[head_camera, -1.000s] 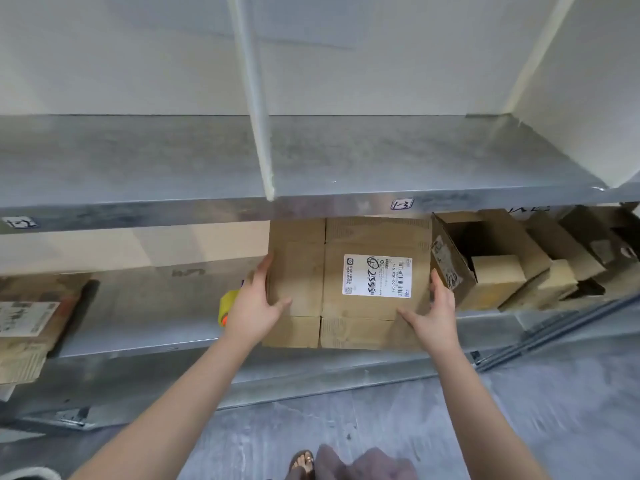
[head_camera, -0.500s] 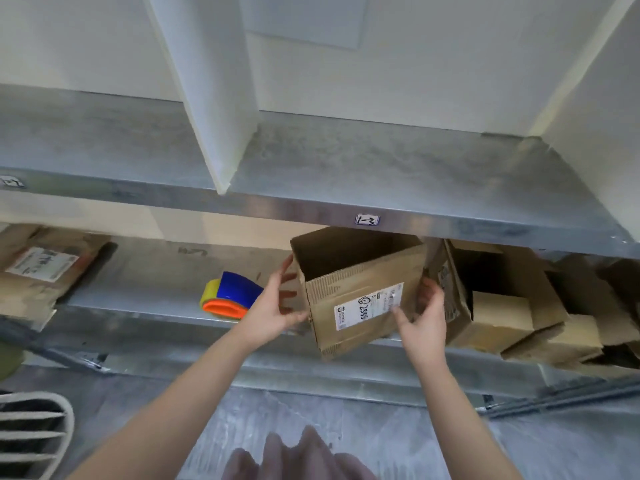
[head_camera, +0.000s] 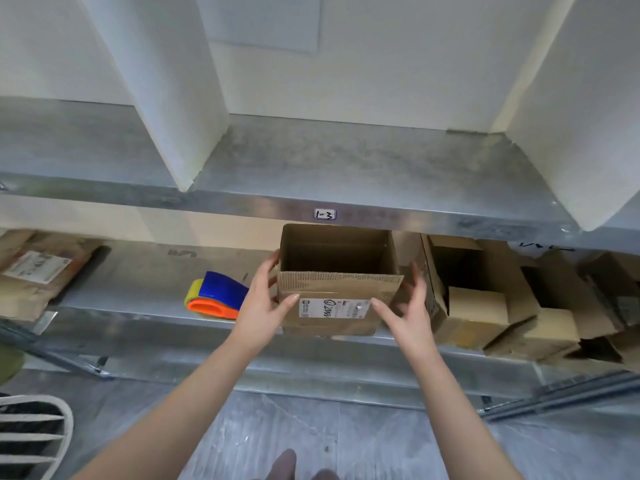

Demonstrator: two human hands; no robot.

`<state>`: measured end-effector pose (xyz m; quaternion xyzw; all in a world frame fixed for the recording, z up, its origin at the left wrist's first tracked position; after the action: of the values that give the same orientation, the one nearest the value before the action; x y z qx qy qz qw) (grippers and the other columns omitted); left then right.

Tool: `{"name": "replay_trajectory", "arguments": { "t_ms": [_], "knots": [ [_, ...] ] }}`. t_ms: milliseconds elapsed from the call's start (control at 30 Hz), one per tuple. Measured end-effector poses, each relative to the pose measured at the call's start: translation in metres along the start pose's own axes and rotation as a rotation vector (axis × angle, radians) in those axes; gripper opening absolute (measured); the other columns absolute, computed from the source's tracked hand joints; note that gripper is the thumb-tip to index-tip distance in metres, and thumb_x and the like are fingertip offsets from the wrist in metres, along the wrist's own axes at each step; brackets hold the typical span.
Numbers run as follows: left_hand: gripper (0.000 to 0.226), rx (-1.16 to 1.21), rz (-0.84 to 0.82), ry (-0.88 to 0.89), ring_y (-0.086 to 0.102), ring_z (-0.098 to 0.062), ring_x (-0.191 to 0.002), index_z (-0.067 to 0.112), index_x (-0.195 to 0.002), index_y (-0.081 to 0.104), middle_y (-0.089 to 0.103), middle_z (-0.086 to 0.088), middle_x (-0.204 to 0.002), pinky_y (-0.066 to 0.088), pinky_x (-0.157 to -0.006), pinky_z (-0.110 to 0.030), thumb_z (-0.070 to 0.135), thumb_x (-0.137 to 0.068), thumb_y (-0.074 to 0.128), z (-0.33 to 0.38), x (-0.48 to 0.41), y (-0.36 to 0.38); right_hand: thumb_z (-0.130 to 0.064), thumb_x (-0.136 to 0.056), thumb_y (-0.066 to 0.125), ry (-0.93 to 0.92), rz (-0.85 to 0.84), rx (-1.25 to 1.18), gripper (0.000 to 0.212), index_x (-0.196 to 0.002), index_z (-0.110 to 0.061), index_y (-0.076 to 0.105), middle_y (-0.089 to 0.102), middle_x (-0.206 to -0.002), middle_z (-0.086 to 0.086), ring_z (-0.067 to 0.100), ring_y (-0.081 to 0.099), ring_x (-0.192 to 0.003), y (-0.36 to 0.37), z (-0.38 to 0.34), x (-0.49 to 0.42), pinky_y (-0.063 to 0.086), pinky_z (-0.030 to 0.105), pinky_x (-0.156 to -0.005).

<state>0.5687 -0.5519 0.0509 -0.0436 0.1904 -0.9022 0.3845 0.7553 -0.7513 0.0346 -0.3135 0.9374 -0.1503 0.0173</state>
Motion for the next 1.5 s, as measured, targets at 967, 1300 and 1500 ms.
{"name": "replay_trajectory", "arguments": {
  "t_ms": [967, 1300, 1500],
  "knots": [
    [0.062, -0.087, -0.275, -0.063, 0.038, -0.006, -0.136, 0.049, -0.126, 0.052, 0.029, 0.014, -0.154, 0.034, -0.107, -0.018, 0.040, -0.072, 0.081, -0.026, -0.040, -0.009, -0.027, -0.082, 0.076, 0.120, -0.191, 0.143, 0.057, -0.125, -0.048, 0.045, 0.048, -0.130, -0.013, 0.021, 0.049, -0.128, 0.007, 0.001, -0.029, 0.051, 0.050, -0.097],
    [0.064, -0.062, -0.289, -0.097, 0.039, -0.006, -0.133, 0.039, -0.129, 0.054, 0.033, 0.009, -0.153, 0.031, -0.110, -0.019, 0.030, -0.073, 0.083, -0.017, -0.035, 0.003, -0.021, -0.086, 0.071, 0.205, -0.181, 0.322, 0.059, -0.132, -0.038, 0.039, 0.046, -0.146, 0.010, 0.024, 0.058, -0.106, -0.001, -0.002, -0.033, 0.060, 0.043, -0.080],
    [0.060, -0.027, -0.293, -0.120, 0.045, 0.003, -0.124, 0.044, -0.121, 0.057, 0.047, 0.021, -0.134, 0.031, -0.109, -0.016, 0.029, -0.070, 0.085, -0.019, -0.013, 0.005, -0.013, -0.085, 0.071, 0.307, -0.275, 0.222, 0.055, -0.123, -0.041, 0.042, 0.048, -0.144, 0.008, 0.023, 0.063, -0.107, -0.009, 0.001, -0.016, 0.061, 0.036, -0.064]
  ]
}}
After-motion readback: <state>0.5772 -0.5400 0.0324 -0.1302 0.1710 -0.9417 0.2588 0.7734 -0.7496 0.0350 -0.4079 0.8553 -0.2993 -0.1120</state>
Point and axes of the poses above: each hand's wrist, its own x-axis away from the middle knuckle, its own y-axis out of the palm, z = x × y, the point moved 7 cm from there along -x, towards the middle knuckle
